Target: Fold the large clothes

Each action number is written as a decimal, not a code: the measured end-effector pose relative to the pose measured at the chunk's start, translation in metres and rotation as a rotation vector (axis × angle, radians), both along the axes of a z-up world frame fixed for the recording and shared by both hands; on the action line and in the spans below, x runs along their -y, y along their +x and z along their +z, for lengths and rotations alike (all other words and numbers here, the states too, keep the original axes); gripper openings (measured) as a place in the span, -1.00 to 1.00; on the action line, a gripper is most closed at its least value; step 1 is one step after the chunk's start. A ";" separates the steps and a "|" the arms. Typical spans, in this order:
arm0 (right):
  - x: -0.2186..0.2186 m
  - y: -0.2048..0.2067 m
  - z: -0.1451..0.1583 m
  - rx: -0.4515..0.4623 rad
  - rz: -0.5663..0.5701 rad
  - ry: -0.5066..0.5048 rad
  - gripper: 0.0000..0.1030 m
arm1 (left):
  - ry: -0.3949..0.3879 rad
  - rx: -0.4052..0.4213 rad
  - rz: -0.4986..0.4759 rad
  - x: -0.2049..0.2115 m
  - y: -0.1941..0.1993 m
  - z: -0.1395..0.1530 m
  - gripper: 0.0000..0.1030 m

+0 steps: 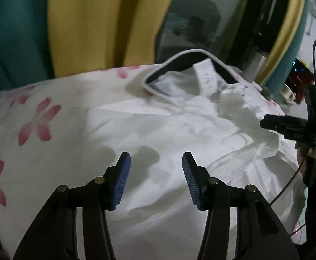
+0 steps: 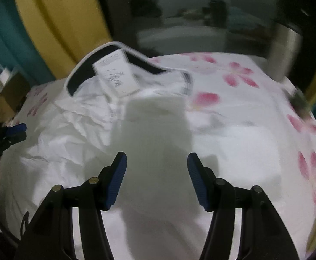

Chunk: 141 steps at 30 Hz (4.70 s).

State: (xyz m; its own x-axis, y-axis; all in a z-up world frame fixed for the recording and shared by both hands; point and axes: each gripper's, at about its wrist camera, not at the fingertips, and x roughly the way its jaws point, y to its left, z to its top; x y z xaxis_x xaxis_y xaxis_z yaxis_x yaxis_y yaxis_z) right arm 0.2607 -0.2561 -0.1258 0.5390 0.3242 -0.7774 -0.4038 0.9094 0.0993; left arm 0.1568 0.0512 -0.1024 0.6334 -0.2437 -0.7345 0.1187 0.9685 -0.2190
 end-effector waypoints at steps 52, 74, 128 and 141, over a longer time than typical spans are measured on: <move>0.128 0.003 0.044 0.133 -0.207 -0.025 -0.11 | 0.196 0.083 0.015 0.014 0.073 0.046 0.02; 0.023 0.141 -0.041 -0.349 0.223 0.110 0.12 | 0.091 -0.057 -0.167 0.025 0.184 -0.019 0.16; 0.049 0.236 -0.037 -0.221 0.307 0.100 -0.55 | 0.130 -0.014 -0.351 0.067 0.240 -0.037 -0.18; -0.007 0.139 0.008 0.643 0.351 -0.530 -0.79 | 0.406 0.389 -0.200 0.081 0.193 0.028 -0.82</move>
